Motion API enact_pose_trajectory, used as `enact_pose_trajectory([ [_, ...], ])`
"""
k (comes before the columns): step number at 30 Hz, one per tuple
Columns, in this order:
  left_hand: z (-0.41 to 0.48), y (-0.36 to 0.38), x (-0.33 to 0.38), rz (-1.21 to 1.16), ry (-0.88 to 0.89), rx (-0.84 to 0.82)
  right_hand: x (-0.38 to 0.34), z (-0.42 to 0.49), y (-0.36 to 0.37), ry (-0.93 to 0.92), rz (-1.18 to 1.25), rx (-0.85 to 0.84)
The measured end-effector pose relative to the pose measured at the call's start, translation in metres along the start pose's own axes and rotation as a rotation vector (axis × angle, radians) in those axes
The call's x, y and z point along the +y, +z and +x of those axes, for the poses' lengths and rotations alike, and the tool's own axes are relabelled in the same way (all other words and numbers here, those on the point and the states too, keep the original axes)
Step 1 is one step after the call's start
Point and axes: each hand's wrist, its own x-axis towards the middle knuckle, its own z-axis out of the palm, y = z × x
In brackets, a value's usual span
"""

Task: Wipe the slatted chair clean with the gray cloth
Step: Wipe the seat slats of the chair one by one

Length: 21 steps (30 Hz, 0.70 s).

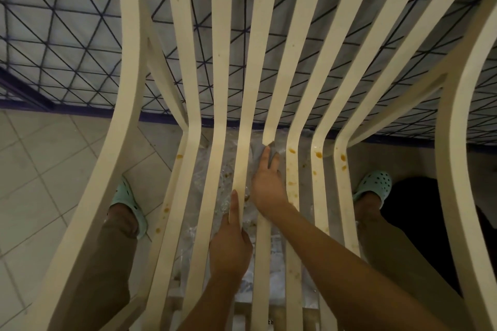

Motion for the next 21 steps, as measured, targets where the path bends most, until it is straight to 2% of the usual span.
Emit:
enact_pose_trajectory([
  [10, 0.002, -0.001, 0.001, 0.008, -0.019, 0.007, -0.003, 0.0, -0.001, 0.021, -0.021, -0.01],
  [18, 0.002, 0.002, -0.002, -0.016, 0.004, 0.017, -0.003, -0.022, -0.001, -0.053, 0.08, 0.042],
  [21, 0.002, 0.001, -0.001, -0.037, 0.021, 0.023, 0.0, -0.048, 0.008, -0.004, 0.116, -0.005],
])
